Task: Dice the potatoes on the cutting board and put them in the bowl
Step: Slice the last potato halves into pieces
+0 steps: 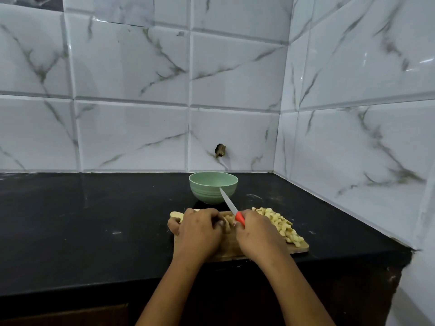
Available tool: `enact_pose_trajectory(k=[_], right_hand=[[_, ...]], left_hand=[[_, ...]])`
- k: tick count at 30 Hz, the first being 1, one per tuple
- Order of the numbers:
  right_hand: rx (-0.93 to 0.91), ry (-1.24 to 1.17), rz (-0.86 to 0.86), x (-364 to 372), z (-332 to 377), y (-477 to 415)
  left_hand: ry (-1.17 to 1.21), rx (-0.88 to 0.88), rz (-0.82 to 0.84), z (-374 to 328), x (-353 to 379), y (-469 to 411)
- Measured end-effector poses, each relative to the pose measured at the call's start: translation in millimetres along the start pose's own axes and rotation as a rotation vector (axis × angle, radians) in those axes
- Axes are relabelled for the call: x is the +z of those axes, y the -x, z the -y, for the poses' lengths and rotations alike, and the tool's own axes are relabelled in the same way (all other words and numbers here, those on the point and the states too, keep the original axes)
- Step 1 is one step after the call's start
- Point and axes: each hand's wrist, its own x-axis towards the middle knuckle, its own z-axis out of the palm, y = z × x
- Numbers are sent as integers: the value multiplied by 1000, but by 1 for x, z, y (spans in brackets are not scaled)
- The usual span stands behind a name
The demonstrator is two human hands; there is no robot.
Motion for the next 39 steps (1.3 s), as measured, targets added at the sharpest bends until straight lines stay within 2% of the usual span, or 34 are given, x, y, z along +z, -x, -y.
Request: enact_pose_trajectory(k=[5,9,15,21,27,39], right_hand=[[31,-65,85,7,-1,1],[80,-163,91,9,1,-7],[80,-220,117,9,1,-16],[-1,-229,156,-4,-4,1],[-71,47,74,-20,-8,24],[-81,256,124,-29,6,48]], left_hand=[[-91,42,-87,2,3,4],[-177,82,29,0,4,2],[-92,54,116,-2,-3,1],[-104,72,105,8,-3,11],[-119,50,57,3,-5,14],[-145,16,51,1,-9,16]])
